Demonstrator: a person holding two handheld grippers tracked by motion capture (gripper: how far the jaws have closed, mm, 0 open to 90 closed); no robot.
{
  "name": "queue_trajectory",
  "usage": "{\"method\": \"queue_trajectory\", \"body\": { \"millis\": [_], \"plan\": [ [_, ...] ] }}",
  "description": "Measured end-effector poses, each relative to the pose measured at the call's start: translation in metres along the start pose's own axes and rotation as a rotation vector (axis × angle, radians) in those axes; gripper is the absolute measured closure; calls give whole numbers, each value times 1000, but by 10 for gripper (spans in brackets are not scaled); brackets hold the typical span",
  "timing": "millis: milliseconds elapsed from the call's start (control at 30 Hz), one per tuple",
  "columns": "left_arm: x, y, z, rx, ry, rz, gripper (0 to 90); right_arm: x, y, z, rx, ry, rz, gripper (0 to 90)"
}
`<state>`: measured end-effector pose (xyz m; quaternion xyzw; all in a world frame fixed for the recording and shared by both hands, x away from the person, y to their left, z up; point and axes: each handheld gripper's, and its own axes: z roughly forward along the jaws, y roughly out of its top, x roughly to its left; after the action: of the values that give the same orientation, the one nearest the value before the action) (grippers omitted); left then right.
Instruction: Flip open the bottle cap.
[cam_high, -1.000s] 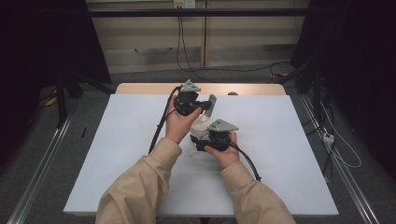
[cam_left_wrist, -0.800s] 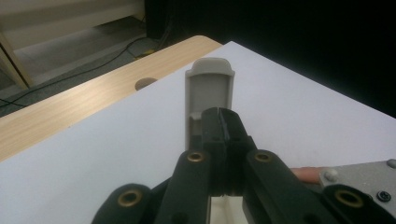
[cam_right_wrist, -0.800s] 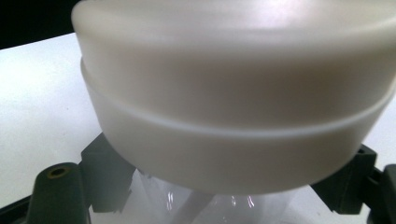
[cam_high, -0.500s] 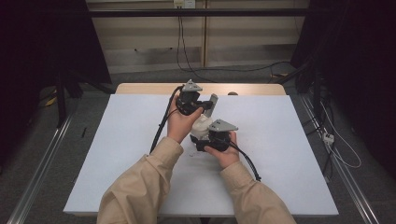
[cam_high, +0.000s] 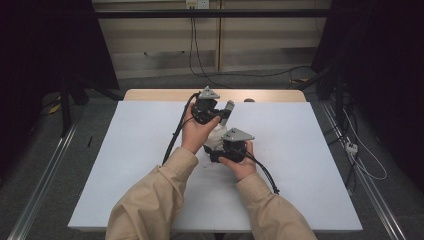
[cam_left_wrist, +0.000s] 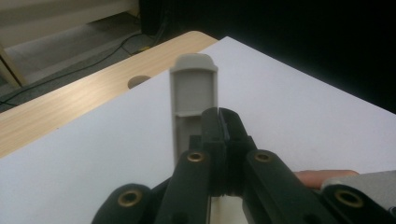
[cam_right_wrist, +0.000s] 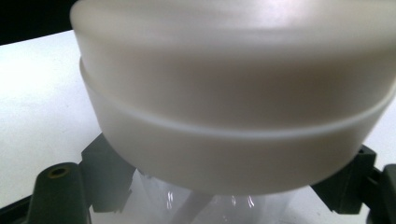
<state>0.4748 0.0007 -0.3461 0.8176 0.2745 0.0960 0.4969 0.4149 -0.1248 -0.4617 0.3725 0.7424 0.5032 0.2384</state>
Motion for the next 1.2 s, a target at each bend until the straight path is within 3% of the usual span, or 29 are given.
{"method": "queue_trajectory", "body": {
  "millis": [300,500,700,900,1200],
  "plan": [
    [-5,0,7,8,-12,8,900,1,0,0,-1,-1,-6,188],
    [-4,1,1,9,-8,21,900,1,0,0,1,-1,-5,188],
    [-4,1,-8,-6,23,41,900,1,0,0,2,-2,-3,188],
    [4,-4,-7,-8,32,4,900,1,0,0,1,-3,-6,188],
    [7,-6,0,2,35,-11,900,0,0,0,2,-1,-2,188]
  ]
}}
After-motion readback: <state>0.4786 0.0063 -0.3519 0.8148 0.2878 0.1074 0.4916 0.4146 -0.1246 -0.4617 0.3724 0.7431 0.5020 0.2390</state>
